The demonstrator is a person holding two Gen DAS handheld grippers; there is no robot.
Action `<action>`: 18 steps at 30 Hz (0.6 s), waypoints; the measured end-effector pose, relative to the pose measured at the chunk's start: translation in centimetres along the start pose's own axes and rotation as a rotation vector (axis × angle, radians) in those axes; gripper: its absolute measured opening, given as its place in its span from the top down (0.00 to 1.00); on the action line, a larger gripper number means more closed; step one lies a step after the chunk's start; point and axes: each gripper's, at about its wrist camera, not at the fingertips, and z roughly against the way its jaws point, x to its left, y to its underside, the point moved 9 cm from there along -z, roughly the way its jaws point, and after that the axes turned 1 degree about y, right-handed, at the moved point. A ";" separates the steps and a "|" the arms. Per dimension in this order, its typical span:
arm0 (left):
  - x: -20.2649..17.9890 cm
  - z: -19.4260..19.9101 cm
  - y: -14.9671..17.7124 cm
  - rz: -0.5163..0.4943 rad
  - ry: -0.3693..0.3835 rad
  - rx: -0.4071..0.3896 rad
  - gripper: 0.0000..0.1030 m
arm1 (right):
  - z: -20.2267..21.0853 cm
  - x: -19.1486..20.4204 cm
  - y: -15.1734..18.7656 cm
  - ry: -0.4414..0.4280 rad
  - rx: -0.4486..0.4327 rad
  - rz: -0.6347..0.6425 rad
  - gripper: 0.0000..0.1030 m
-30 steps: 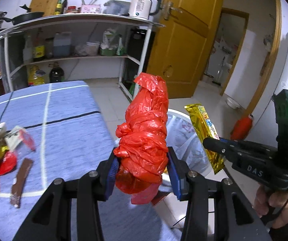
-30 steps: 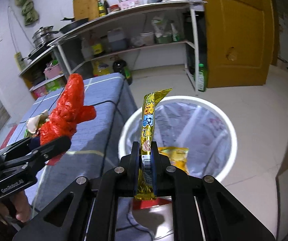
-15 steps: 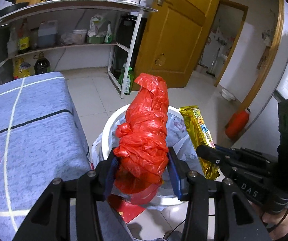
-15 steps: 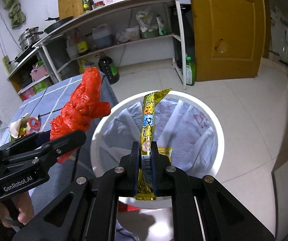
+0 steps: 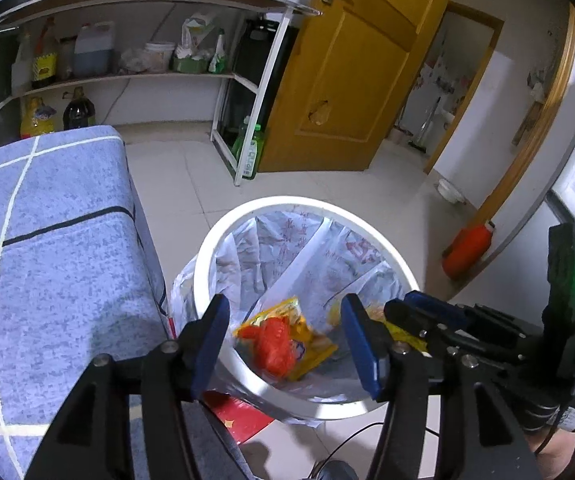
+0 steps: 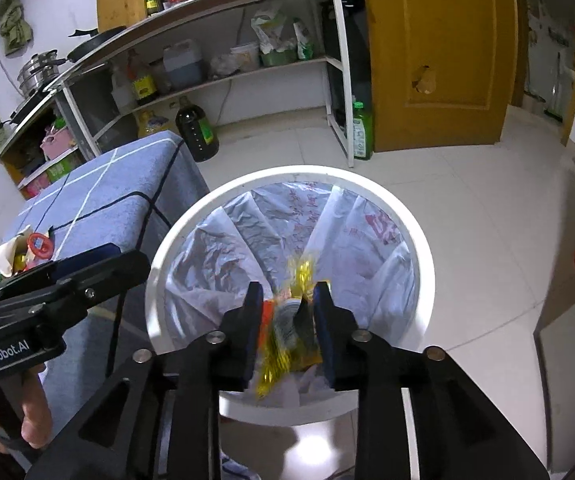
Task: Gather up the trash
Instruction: 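Carry red bag and candy wrapper over the bin and release both, then move both tools back over the table toward the remaining trash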
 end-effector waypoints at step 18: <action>3.4 10.3 0.2 0.011 -0.089 -0.168 0.42 | 6.8 7.4 -0.7 -0.052 -0.160 0.177 0.72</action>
